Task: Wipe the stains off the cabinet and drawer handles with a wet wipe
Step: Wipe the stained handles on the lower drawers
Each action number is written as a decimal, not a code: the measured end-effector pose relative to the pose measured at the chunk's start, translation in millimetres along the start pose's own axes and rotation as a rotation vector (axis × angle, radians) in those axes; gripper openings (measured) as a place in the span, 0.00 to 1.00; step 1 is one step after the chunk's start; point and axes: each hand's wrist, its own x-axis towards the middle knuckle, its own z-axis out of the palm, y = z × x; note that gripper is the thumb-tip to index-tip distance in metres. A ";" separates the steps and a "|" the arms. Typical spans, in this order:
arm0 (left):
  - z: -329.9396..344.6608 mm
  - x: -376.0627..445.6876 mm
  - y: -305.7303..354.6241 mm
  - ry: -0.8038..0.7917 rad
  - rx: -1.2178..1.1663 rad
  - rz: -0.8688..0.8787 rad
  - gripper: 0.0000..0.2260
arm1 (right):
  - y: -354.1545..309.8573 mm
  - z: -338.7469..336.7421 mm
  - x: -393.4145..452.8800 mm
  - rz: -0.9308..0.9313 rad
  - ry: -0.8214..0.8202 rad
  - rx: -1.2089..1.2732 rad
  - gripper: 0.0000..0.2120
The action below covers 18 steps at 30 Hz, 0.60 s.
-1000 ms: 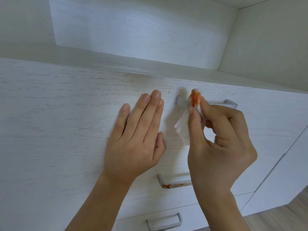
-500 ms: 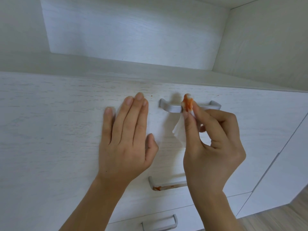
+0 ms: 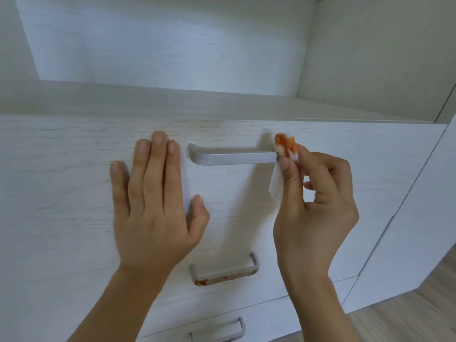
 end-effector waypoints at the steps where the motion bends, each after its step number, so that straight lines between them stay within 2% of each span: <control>1: 0.2 0.0 0.2 0.001 0.004 0.000 0.29 | 2.4 -1.2 2.0 0.033 -0.015 0.010 0.08; 5: 0.4 -0.3 -0.1 0.003 0.005 0.002 0.29 | 9.5 -3.9 9.2 0.049 -0.078 0.013 0.10; 14: 1.9 -0.3 0.3 0.008 0.009 0.008 0.29 | 14.3 0.9 12.3 0.041 -0.091 0.002 0.13; 18: 2.3 -1.2 0.5 0.011 0.011 0.004 0.30 | 12.0 -0.5 11.8 0.073 -0.102 0.008 0.10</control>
